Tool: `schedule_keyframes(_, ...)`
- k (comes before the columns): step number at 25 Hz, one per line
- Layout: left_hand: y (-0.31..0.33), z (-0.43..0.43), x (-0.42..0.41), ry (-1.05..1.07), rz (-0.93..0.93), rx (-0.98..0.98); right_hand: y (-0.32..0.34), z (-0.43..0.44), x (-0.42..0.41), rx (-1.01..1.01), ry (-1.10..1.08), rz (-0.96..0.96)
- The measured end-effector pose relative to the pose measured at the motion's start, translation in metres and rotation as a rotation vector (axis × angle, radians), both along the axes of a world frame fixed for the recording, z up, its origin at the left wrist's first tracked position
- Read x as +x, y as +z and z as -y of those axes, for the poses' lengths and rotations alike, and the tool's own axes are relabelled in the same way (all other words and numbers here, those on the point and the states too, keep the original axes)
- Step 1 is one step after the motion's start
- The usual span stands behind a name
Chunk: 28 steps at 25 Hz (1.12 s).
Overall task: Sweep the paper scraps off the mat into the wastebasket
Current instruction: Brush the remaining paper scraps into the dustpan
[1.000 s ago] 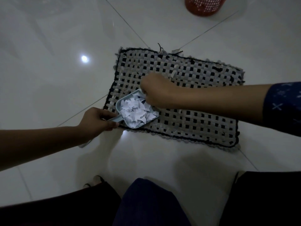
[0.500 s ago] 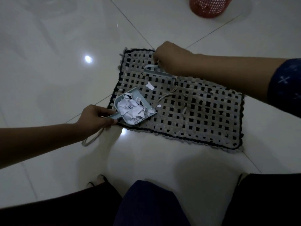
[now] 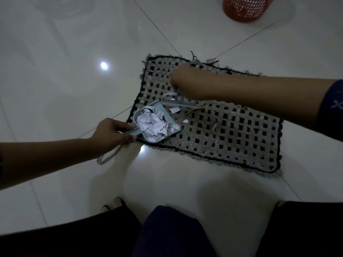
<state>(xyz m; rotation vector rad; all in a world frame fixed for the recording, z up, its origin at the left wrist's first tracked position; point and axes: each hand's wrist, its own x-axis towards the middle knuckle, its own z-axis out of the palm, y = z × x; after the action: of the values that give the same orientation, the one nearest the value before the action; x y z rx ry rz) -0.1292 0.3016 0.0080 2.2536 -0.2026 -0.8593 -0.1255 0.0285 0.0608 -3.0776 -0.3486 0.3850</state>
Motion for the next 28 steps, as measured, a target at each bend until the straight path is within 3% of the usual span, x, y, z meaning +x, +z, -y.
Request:
schedule_keyframes(8,0.001,-0.001,0.002,-0.001,0.043,-0.027,0.005,-0.014,-0.014,-0.17,-0.018,-0.179)
schedule_keyframes(12,-0.002,-0.001,0.002,-0.002,0.036,-0.002,0.005,-0.015,-0.008,0.026,0.02,-0.126)
schedule_keyframes(17,-0.003,0.001,0.003,-0.005,0.043,0.0,0.013,-0.004,-0.013,0.078,-0.189,-0.076)
schedule_keyframes(23,-0.004,0.0,0.002,0.011,0.04,-0.004,-0.001,-0.045,-0.044,0.123,-0.08,-0.125)
schedule_keyframes(28,-0.008,-0.001,0.002,0.003,0.04,0.019,-0.008,-0.036,-0.028,0.341,-0.209,-0.047)
